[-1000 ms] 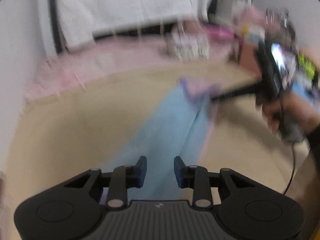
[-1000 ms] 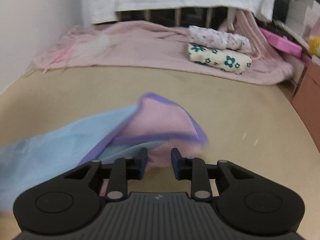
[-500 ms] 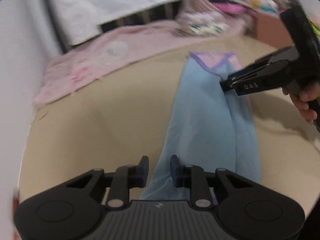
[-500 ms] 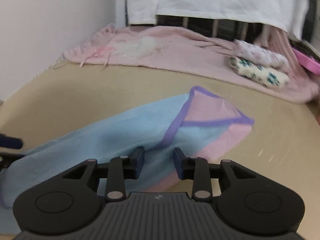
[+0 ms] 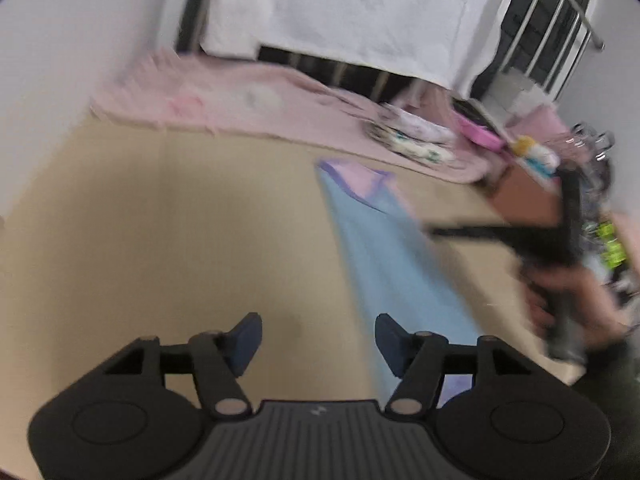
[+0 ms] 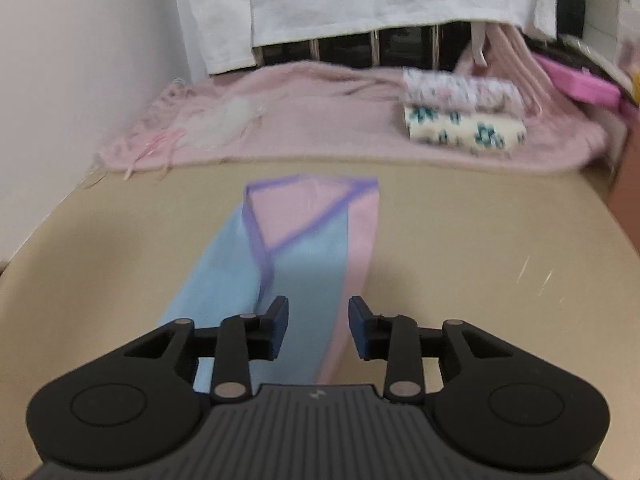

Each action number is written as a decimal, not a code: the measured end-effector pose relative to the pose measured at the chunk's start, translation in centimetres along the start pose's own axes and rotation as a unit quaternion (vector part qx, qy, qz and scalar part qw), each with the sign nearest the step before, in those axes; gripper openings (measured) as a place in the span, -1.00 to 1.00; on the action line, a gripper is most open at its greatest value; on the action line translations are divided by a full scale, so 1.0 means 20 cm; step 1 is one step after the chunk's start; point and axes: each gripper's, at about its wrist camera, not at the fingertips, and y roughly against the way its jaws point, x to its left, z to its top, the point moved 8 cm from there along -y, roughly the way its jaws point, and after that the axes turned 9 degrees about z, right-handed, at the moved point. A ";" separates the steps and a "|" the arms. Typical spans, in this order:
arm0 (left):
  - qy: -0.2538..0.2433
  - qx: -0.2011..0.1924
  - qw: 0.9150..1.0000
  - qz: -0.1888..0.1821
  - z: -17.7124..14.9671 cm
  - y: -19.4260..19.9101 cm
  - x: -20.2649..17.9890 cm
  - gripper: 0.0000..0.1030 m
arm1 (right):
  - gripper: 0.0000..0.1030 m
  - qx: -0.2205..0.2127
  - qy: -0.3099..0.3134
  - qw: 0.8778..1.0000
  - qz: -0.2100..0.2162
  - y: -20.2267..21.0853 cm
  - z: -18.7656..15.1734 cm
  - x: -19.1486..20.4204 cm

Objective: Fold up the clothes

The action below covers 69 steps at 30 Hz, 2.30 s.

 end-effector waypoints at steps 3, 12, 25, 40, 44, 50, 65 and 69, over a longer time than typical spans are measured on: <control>-0.026 -0.012 1.000 -0.012 0.15 -0.08 -0.05 0.15 | -0.36 0.014 0.008 1.000 -0.006 0.01 -0.09 0.04; -0.016 0.018 1.000 -0.010 0.47 -0.60 -0.23 0.04 | -0.32 0.019 0.053 0.998 0.009 0.22 -0.26 0.28; -0.138 -0.008 0.990 0.005 0.42 -0.91 -0.56 -0.79 | -0.86 0.002 0.069 0.998 -0.010 0.29 -0.43 0.25; 0.021 -0.071 0.997 -0.022 0.77 -0.94 -0.23 -0.03 | -0.12 -0.026 0.111 0.993 0.023 0.17 0.25 -0.03; 0.137 -0.017 0.990 -0.024 0.77 -1.07 0.02 -0.04 | -0.08 0.016 0.096 0.985 0.140 -0.21 0.53 0.02; 0.183 -0.019 0.982 -0.027 0.76 -1.11 0.14 -0.04 | -0.11 0.082 0.115 0.978 0.151 -0.79 0.71 0.09; 0.036 -0.022 0.998 -0.055 0.68 -1.06 -0.21 0.00 | -0.82 0.071 0.008 0.992 0.102 -0.76 0.67 -0.17; -0.006 -0.025 0.999 -0.044 0.64 -1.08 -0.30 0.00 | -0.26 0.026 -0.005 0.994 0.107 -0.57 0.67 -0.20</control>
